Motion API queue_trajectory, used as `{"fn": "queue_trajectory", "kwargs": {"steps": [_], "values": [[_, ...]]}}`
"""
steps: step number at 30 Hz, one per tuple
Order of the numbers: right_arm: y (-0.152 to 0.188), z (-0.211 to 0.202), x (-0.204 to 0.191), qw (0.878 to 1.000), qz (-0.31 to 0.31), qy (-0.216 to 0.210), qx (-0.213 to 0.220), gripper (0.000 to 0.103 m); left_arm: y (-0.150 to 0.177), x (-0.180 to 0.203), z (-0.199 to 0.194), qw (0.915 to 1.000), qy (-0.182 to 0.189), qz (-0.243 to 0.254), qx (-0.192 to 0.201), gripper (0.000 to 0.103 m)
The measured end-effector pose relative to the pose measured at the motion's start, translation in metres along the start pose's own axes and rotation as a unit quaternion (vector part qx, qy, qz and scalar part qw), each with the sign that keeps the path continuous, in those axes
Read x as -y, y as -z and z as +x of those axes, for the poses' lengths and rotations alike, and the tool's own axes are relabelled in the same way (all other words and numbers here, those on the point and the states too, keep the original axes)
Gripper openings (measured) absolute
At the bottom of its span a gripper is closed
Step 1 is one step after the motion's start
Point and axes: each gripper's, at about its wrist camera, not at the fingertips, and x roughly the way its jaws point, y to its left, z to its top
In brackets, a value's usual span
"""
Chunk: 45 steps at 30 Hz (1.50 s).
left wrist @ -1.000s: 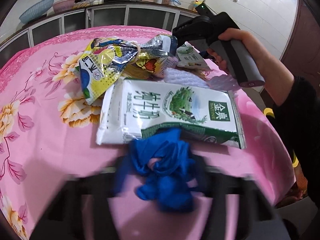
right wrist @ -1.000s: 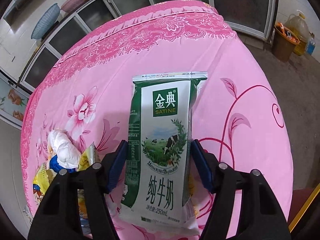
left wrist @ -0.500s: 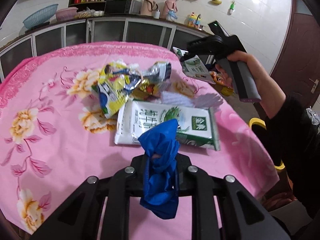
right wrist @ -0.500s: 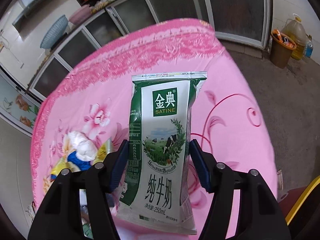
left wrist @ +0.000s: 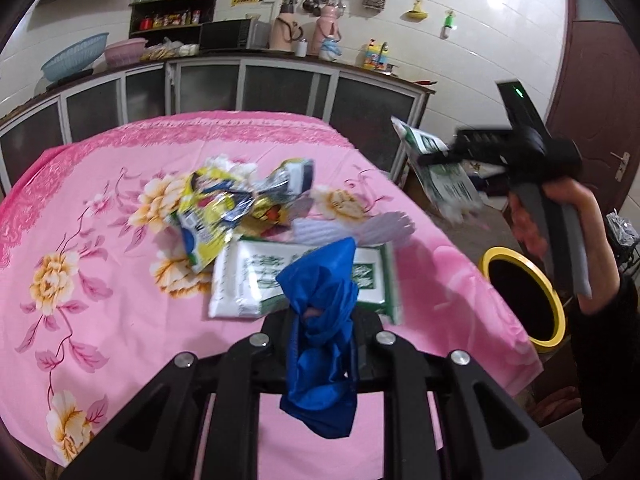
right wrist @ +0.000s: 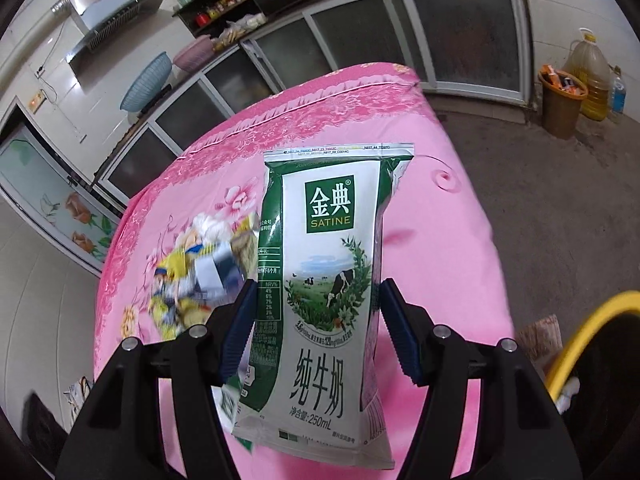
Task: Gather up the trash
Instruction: 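Carry the pouch and glove over the bin and open both grippers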
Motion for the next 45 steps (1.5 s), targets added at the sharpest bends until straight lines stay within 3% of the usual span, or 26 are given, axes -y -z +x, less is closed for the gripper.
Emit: {"fn": "queue_trajectory", "kwargs": {"steps": [10,15,19,26,30,45], "values": [[0.068,-0.074,0.048,0.997,0.023,0.037,0.057,0.060,-0.006,0.049,0.010,0.9989,0.035,0.032,0.001,0.016],[0.095,-0.108,0.061,0.989,0.010,0.107,0.106,0.060,-0.011,0.075,0.018,0.9970,0.059,0.050,0.001,0.016],[0.110,-0.126,0.073,0.983,0.015,0.135,0.125,0.060,-0.017,0.100,0.027,0.9946,0.078,0.069,-0.002,0.016],[0.130,-0.157,0.098,0.961,0.019,0.214,0.171,0.060,-0.026,0.144,0.046,0.9885,0.113,0.101,-0.005,0.016],[0.139,-0.173,0.113,0.943,0.019,0.265,0.200,0.060,-0.029,0.173,0.061,0.9828,0.138,0.122,-0.008,0.017],[0.150,-0.175,0.161,0.917,0.062,0.326,0.222,0.060,-0.042,0.250,0.119,0.9666,0.212,0.144,-0.012,0.017]]}}
